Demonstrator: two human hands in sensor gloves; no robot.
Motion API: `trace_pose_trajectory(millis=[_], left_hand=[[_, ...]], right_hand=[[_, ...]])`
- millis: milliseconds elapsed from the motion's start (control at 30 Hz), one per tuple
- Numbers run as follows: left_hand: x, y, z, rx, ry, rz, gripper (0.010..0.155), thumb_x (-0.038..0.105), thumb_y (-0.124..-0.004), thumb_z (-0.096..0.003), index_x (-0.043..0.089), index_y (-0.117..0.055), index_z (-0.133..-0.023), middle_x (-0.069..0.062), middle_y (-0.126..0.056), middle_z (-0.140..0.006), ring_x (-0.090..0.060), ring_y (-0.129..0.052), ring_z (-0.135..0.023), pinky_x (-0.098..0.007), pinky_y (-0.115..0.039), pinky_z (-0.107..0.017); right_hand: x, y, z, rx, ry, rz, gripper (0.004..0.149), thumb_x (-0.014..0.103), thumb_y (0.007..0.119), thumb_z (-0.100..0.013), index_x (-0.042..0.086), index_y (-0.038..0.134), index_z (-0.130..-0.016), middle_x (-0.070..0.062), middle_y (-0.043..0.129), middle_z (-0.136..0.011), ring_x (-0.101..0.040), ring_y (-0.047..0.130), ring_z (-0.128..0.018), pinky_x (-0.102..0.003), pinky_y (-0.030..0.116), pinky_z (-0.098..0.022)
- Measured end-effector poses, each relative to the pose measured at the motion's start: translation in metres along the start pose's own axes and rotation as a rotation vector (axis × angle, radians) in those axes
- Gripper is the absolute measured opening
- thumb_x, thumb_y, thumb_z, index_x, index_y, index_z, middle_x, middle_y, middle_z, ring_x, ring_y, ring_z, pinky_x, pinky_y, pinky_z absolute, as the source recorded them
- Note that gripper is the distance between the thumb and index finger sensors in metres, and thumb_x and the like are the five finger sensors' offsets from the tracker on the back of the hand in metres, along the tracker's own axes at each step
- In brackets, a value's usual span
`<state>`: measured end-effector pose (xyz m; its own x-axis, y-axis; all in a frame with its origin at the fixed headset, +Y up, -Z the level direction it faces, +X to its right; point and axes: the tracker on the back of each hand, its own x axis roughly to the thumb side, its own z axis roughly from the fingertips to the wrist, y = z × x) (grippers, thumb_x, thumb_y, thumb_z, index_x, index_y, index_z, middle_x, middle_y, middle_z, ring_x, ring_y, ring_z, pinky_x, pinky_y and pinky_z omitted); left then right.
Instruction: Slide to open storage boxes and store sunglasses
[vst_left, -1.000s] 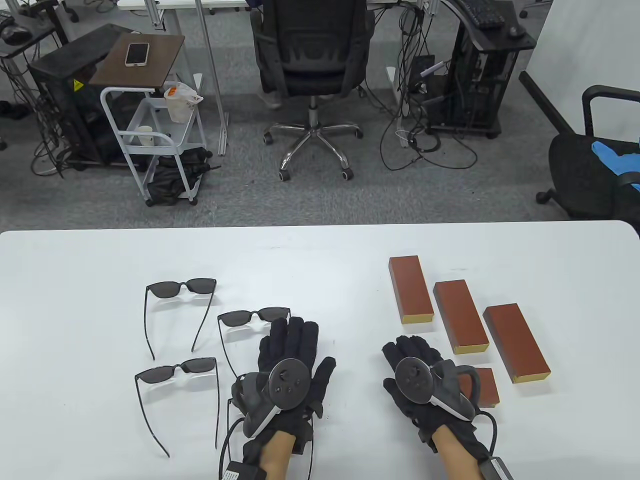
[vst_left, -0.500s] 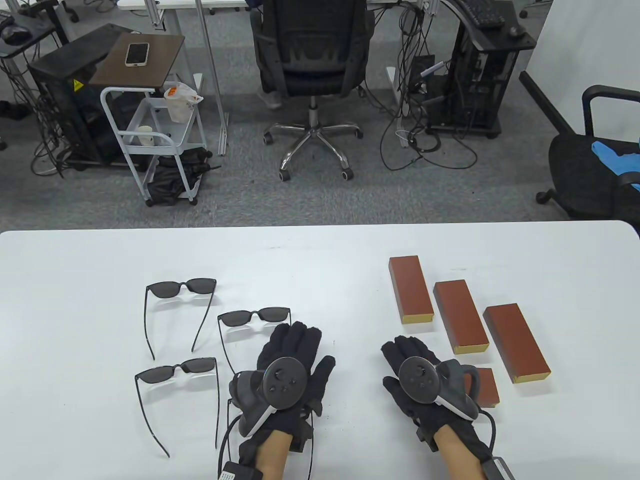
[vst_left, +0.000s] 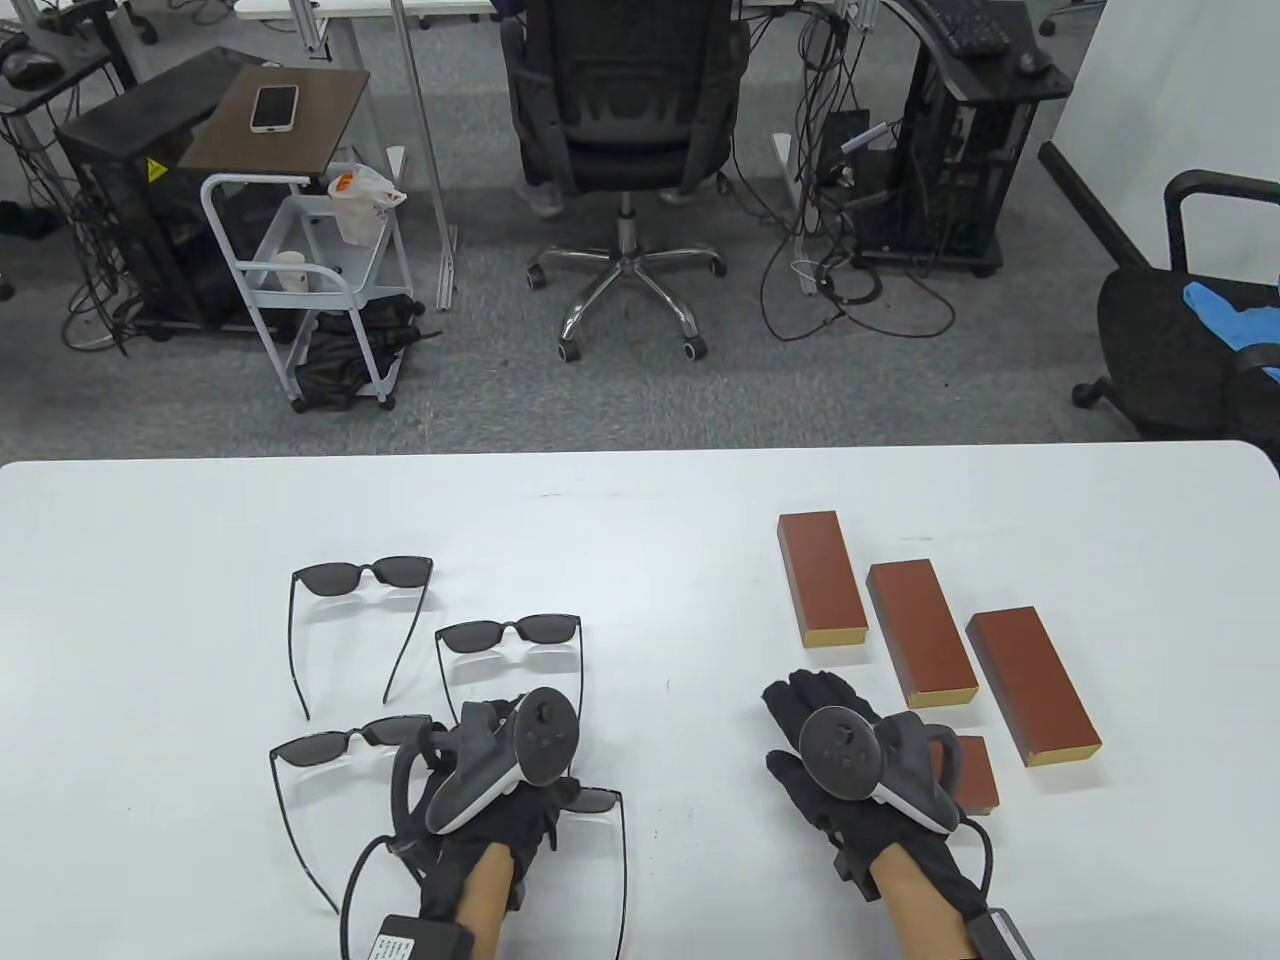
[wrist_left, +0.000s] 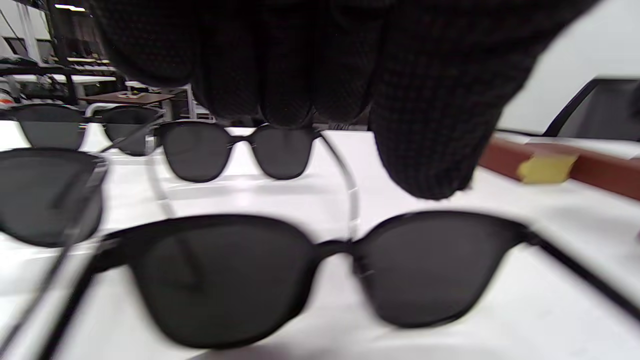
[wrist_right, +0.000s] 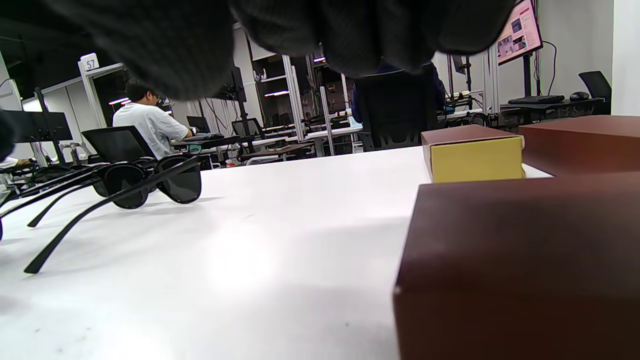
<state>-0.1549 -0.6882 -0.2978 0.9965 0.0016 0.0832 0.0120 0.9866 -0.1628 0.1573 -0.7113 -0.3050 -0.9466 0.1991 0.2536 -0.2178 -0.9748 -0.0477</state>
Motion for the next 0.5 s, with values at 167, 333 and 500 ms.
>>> trace_pose_trajectory(millis=[167, 333, 500], left_hand=[[-0.007, -0.017, -0.003, -0.044, 0.031, -0.199, 0.063, 0.047, -0.104, -0.0285, 0.036, -0.089, -0.088, 0.004, -0.09, -0.096, -0.028, -0.088, -0.082, -0.051, -0.075, -0.054], [-0.006, -0.026, -0.007, -0.083, 0.054, -0.272, 0.051, 0.041, -0.102, -0.0307, 0.038, -0.094, -0.081, 0.007, -0.096, -0.088, -0.025, -0.093, -0.075, -0.049, -0.077, -0.049], [-0.009, -0.031, -0.008, -0.136, 0.072, -0.258, 0.042, 0.036, -0.097, -0.0354, 0.038, -0.097, -0.078, 0.008, -0.099, -0.084, -0.024, -0.094, -0.073, -0.049, -0.078, -0.049]], right_hand=[[0.0, 0.0, 0.0, 0.002, 0.0, 0.003, 0.063, 0.046, 0.082, -0.033, 0.029, 0.061, -0.09, -0.009, 0.062, -0.101, -0.038, 0.063, -0.091, -0.049, 0.062, -0.067], [-0.001, 0.0, 0.0, 0.006, 0.006, 0.003, 0.063, 0.046, 0.082, -0.033, 0.029, 0.061, -0.09, -0.009, 0.062, -0.101, -0.038, 0.063, -0.092, -0.049, 0.062, -0.067], [-0.002, -0.001, 0.0, 0.007, 0.011, 0.0, 0.063, 0.046, 0.082, -0.033, 0.029, 0.061, -0.09, -0.009, 0.063, -0.101, -0.039, 0.063, -0.092, -0.049, 0.062, -0.067]])
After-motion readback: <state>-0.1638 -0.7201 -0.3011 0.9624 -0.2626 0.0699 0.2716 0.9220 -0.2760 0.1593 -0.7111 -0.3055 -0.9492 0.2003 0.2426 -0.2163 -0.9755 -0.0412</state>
